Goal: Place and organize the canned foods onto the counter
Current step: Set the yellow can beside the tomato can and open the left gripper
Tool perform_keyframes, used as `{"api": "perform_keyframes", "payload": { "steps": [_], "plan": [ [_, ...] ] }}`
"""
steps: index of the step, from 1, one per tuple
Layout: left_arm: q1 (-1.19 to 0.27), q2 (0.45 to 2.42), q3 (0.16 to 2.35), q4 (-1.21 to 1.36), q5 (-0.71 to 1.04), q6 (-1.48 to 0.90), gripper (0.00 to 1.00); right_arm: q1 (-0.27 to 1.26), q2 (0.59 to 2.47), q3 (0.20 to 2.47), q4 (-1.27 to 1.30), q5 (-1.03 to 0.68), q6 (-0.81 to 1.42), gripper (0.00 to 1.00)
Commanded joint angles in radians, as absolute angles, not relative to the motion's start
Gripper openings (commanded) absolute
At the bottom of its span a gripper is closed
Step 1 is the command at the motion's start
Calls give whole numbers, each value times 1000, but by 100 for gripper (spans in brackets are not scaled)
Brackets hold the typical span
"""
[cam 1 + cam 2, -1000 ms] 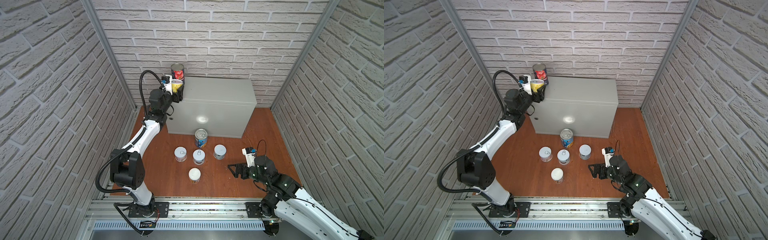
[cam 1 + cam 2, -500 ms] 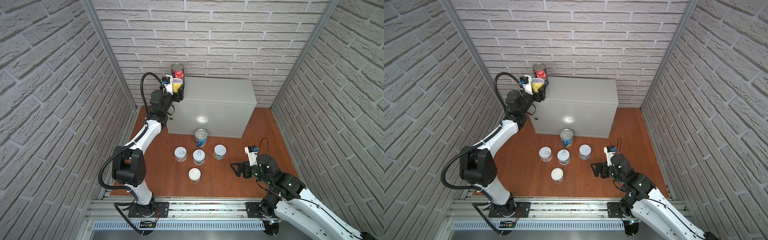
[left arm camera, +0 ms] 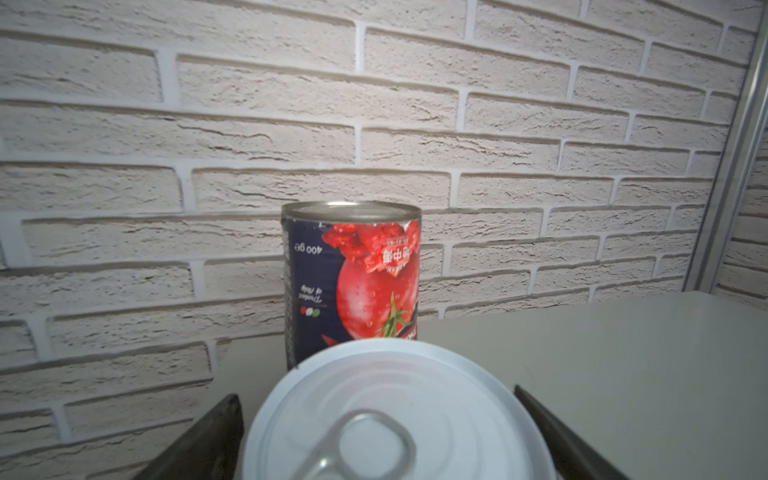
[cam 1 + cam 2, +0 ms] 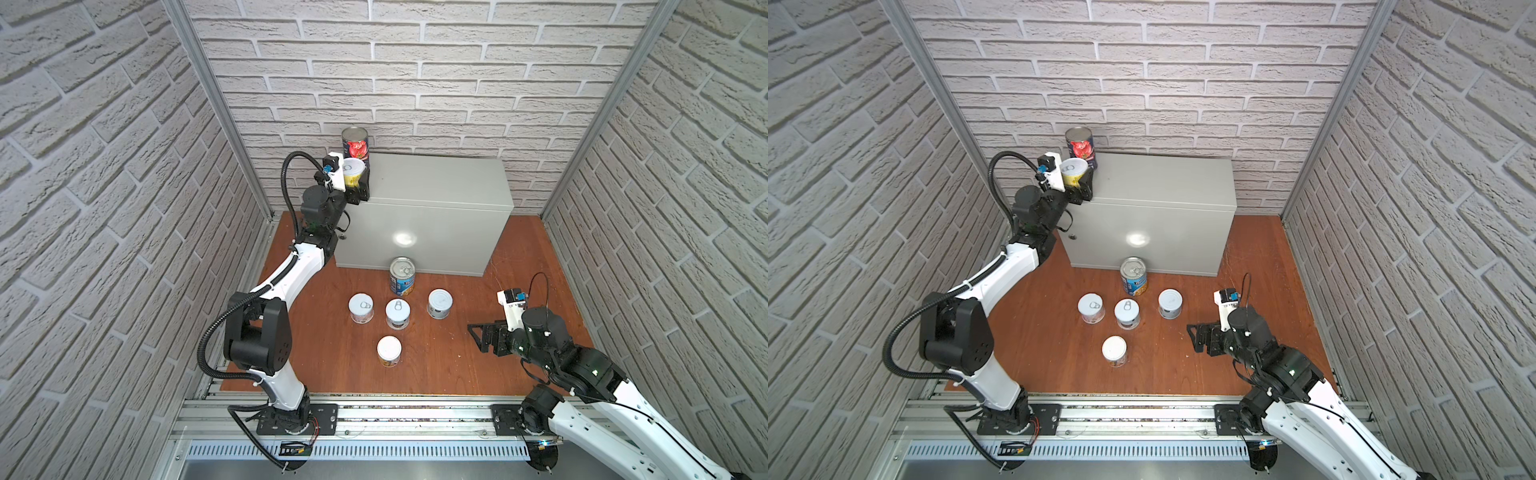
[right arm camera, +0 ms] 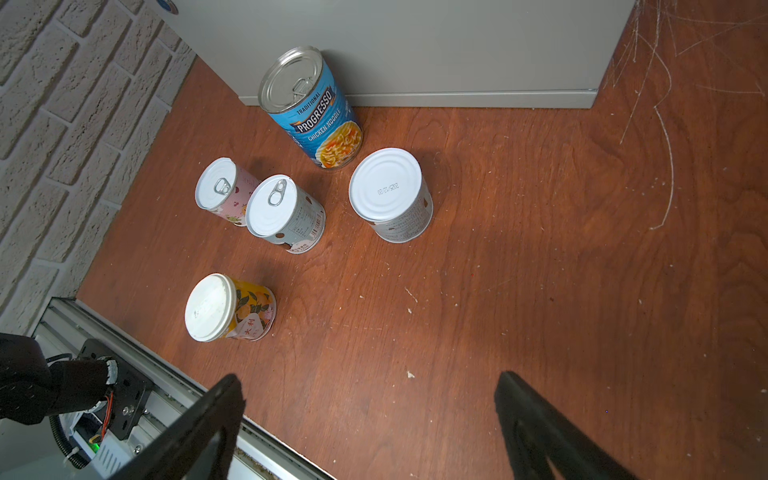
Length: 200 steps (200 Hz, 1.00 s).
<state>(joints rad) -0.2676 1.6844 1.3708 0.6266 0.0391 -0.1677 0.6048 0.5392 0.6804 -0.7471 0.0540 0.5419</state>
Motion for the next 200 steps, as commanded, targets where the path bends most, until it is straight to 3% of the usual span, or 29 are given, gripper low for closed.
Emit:
{"api": "perform_keyframes", "payload": {
  "steps": [1,118,200],
  "plan": [
    [-322,1654,1334,546,-123,-119,98,609,513,698,-766,83,542,96],
    [-404,1402,1170,437,-376,-112,98,609,454,725,-814,46,578,98],
    [-430,1220,1086,260,-421,-219,98,609,492,730,-774,2,584,98]
  ]
}}
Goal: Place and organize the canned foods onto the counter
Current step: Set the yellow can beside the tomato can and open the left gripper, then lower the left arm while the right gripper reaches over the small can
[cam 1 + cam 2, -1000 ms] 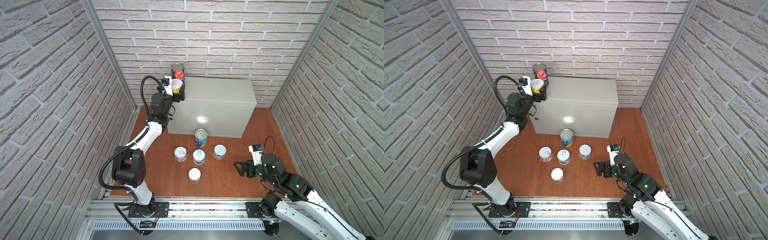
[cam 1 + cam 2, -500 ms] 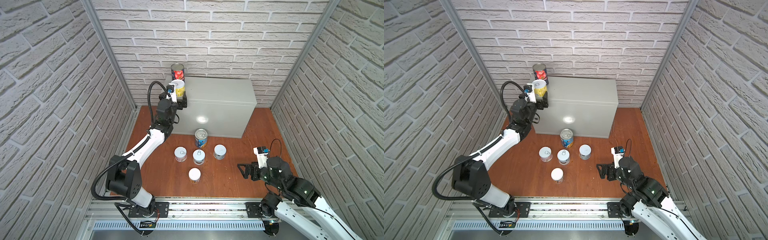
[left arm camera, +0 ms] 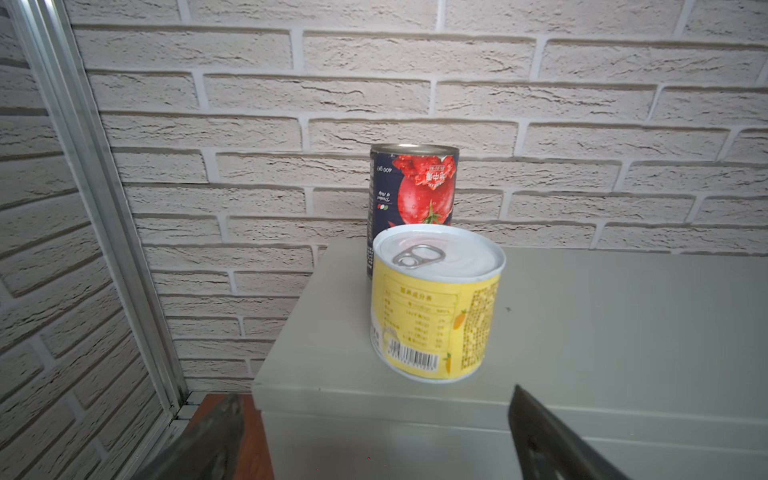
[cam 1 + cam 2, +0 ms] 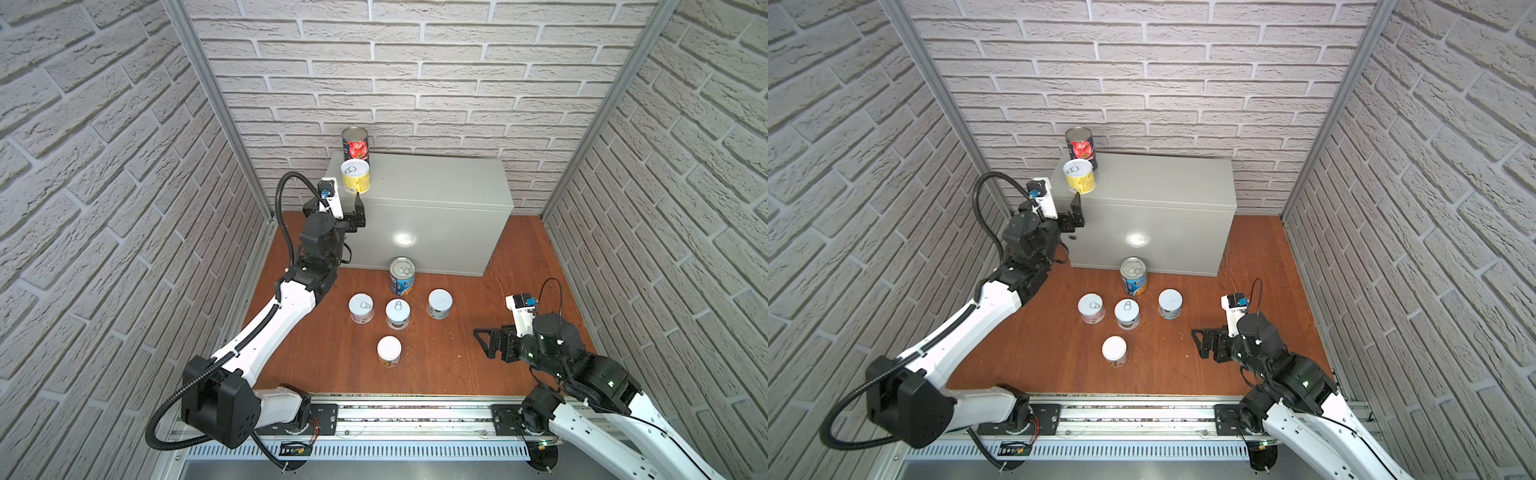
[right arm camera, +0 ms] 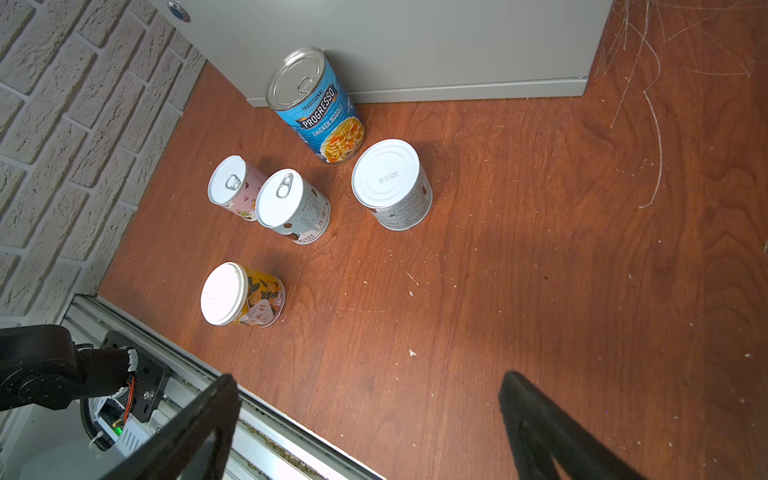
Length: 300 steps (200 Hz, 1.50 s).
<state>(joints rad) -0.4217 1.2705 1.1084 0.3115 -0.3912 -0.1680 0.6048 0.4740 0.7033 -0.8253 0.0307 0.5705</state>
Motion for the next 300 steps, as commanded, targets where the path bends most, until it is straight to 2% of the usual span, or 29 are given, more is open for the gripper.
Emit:
{"api": "perform_keyframes", "payload": {
  "steps": [1,57,85,171,223,300],
  "plan": [
    [-430,1218,1086,257,-420,-221,98,609,493,730,-774,1,584,98],
    [-443,1106,1050,114,-428,-289,98,609,560,729,-730,-65,596,98],
    [-446,1061,1048,-40,-412,-329,98,609,610,734,-682,-95,607,97],
    [-448,775,867,-432,-256,-446,98,618,830,780,-510,-150,641,95],
    [-448,625,768,-531,-209,-488,98,700,972,792,-412,-96,662,95],
    [-448,644,751,-575,-154,-491,98,889,1121,847,-386,0,721,94]
  ]
}}
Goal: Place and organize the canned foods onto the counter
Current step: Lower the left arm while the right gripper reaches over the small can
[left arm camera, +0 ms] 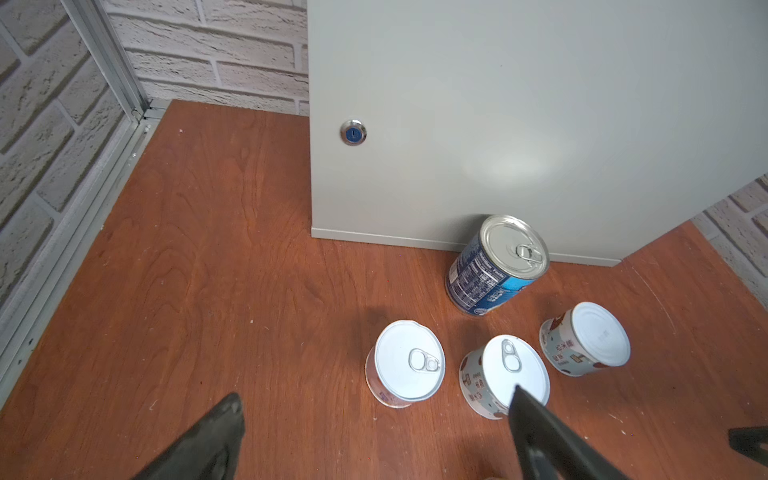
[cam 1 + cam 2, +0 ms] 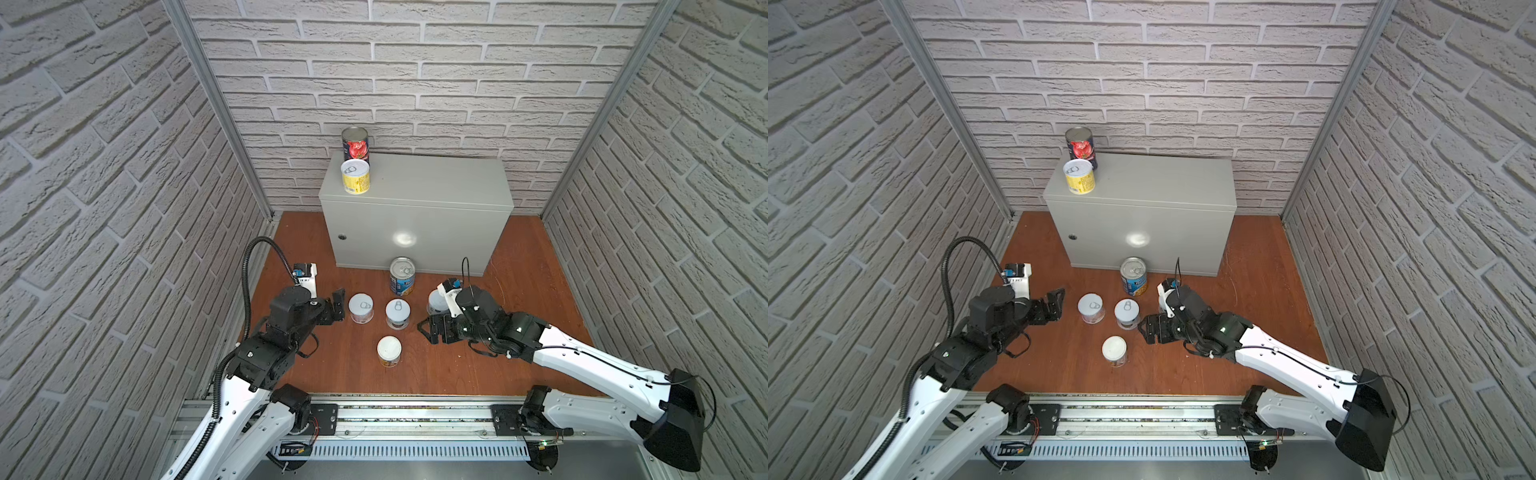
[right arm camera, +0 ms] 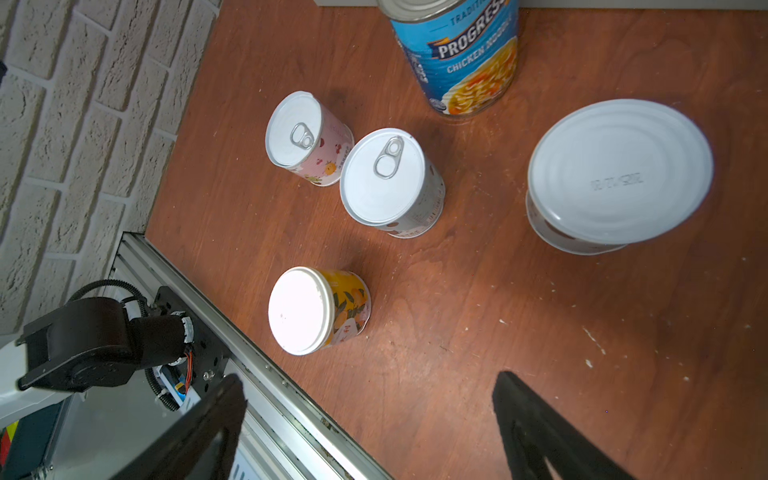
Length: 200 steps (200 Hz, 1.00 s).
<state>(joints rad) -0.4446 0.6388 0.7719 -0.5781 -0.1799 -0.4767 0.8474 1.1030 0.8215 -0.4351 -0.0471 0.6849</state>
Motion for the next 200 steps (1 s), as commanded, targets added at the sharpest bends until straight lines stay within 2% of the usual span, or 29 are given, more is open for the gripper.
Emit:
{"api": "perform_keyframes", "payload": {
  "steps": [1,109,200],
  "plan": [
    [-449,645,750,-575,-153,-491,98,890,1122,847,-387,1,722,94],
    [-448,594,723,-633,-166,-495,98,1061,1265,897,-358,105,779,92],
    [-447,535,713,-656,-199,-492,98,1133,1416,970,-333,117,790,86]
  ]
}}
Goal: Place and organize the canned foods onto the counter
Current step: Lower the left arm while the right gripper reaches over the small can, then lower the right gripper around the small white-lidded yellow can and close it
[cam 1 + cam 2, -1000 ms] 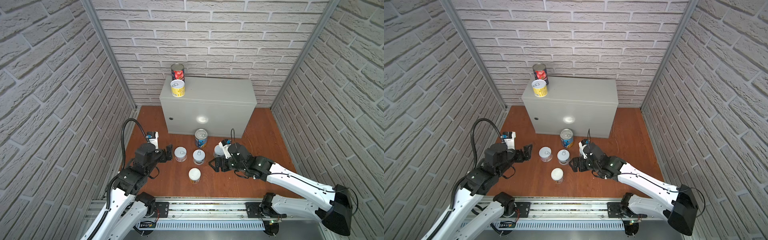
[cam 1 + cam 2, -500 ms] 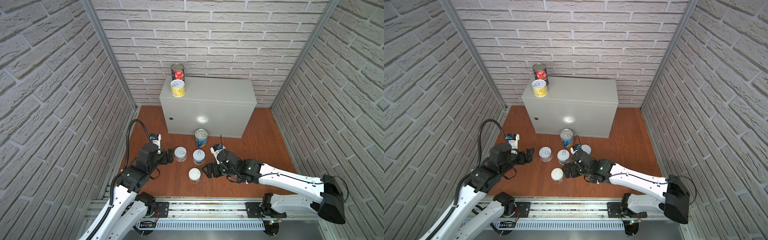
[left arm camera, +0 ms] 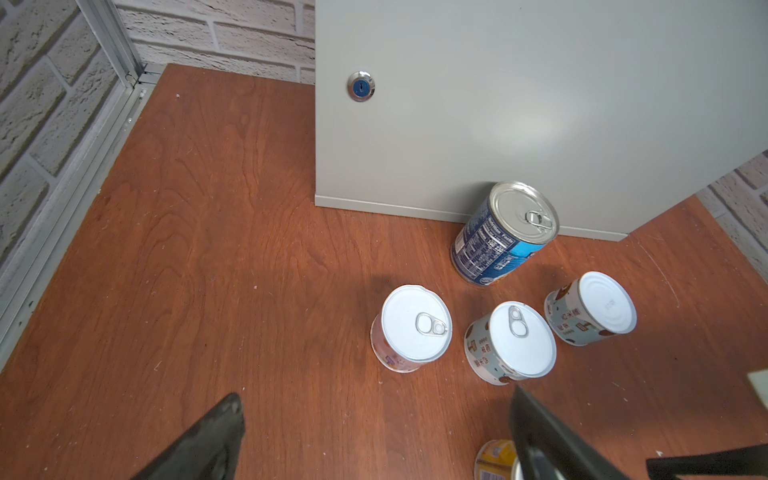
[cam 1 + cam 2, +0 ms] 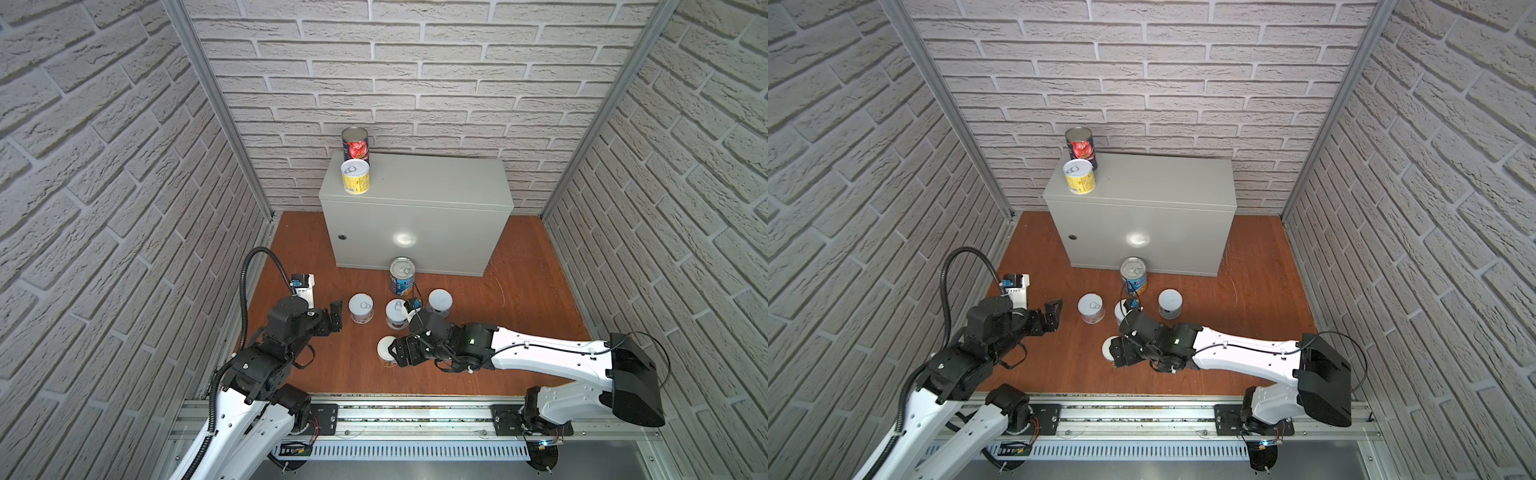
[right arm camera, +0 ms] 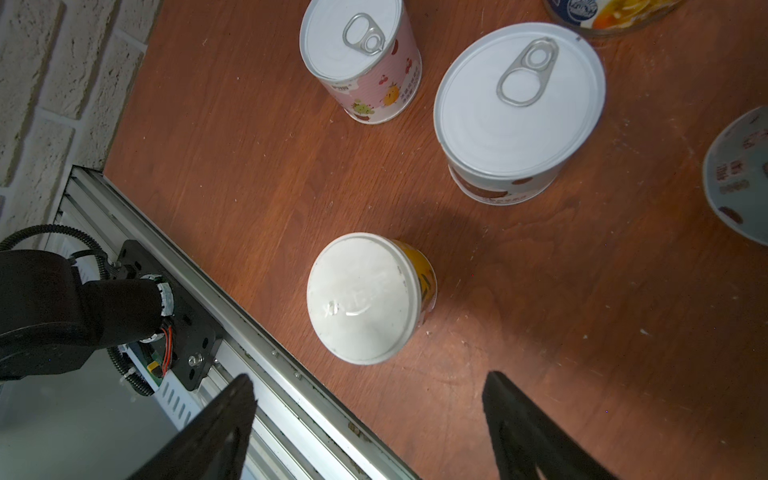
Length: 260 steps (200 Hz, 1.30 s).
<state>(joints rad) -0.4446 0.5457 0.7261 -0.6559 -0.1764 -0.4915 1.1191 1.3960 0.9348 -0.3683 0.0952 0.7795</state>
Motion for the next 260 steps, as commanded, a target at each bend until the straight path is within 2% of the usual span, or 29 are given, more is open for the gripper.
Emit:
{"api": "perform_keyframes", "payload": {
  "steps": [1,89,173,260],
  "plan": [
    [-447,535,714,-657,-200,-492,98,1134,1416,971,-333,118,790,86],
    [-447,523,711,-667,-212,-492,98,1149,1506,1022,-351,119,783,83],
    [-446,534,711,-673,-218,-495,98,1149,1612,1087,-381,105,766,74],
    [-446,541,713,-673,-223,-498,98,1167,1688,1167,-500,172,737,74]
  ]
}}
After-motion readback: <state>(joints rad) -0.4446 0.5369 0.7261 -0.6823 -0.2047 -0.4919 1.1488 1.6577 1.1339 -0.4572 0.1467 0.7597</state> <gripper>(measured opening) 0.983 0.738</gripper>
